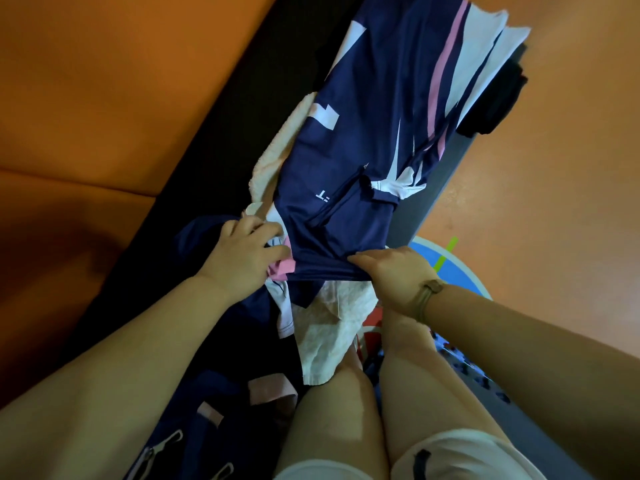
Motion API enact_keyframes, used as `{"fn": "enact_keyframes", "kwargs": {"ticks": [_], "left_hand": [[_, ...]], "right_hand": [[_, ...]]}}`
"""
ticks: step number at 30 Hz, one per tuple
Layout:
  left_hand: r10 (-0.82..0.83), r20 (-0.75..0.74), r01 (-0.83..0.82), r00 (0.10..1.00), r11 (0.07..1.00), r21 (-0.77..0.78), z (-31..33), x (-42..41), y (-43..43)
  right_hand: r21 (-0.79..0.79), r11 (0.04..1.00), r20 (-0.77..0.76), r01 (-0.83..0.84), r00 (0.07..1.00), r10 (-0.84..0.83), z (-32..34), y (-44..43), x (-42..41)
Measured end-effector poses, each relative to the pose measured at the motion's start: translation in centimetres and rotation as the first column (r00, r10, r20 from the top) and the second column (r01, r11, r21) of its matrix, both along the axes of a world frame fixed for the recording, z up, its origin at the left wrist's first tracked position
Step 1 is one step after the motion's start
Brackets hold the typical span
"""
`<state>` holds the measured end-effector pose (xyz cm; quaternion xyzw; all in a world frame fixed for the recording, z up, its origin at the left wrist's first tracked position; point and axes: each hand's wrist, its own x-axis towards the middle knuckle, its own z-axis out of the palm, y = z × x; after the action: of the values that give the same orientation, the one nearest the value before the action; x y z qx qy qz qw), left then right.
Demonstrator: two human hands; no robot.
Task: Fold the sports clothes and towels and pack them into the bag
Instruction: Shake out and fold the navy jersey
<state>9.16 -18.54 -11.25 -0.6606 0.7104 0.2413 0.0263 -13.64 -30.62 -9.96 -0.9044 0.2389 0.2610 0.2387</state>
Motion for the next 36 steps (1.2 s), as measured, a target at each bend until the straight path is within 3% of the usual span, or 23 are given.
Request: {"fn": "enact_keyframes", "kwargs": {"ticks": [2,7,11,14,16,21,25,31,36], "left_hand": [[0.003,-0.025,-0.002,1.000,1.000,0.029,0.7,-0.4,0.0],[-0.035,-0.070,0.032,0.997,0.999,-0.041,2.7,-0.4,1.3],[-0.077,-0.043,0.078,0.996,0.997,0.009,6.4,-1.1,1.9],[-0.118,-0.089,0.139,0.989,0.948,0.285,8.2,-1.8,2.6],[-0.140,-0.103,0.166,0.985,0.929,0.331,8.7,-1.6,3.0],[-0.019,-0.165,0.071,0.986,0.948,0.310,10.0,-0.4,1.7],[0.081,-0.221,-0.025,0.972,0.969,0.246,10.3,0.2,-3.0],[0.120,-0.200,-0.083,0.972,0.980,0.180,10.5,0.5,-13.2],[0.096,-0.177,-0.067,0.980,0.985,0.161,8.8,1.3,-22.2]], "right_hand": [[0.030,0.999,-0.103,-0.012,0.995,0.015,1.1,-0.6,-0.1],[0.105,0.994,-0.194,0.019,0.981,0.002,3.5,-0.4,-0.9],[0.196,0.980,-0.249,0.012,0.968,0.038,5.9,1.0,-1.5],[0.273,0.962,-0.241,0.003,0.968,0.065,7.7,2.2,-1.9],[0.338,0.941,-0.240,0.032,0.969,0.053,8.7,2.7,-2.1],[0.407,0.900,-0.237,0.153,0.970,-0.058,9.6,1.8,-1.8],[0.354,0.898,-0.207,0.262,0.958,-0.198,9.5,-1.8,-1.4],[0.289,0.838,-0.121,0.463,0.886,-0.448,8.9,-9.3,-1.3],[0.263,0.806,-0.082,0.531,0.844,-0.529,7.0,-16.5,-0.9]]}}
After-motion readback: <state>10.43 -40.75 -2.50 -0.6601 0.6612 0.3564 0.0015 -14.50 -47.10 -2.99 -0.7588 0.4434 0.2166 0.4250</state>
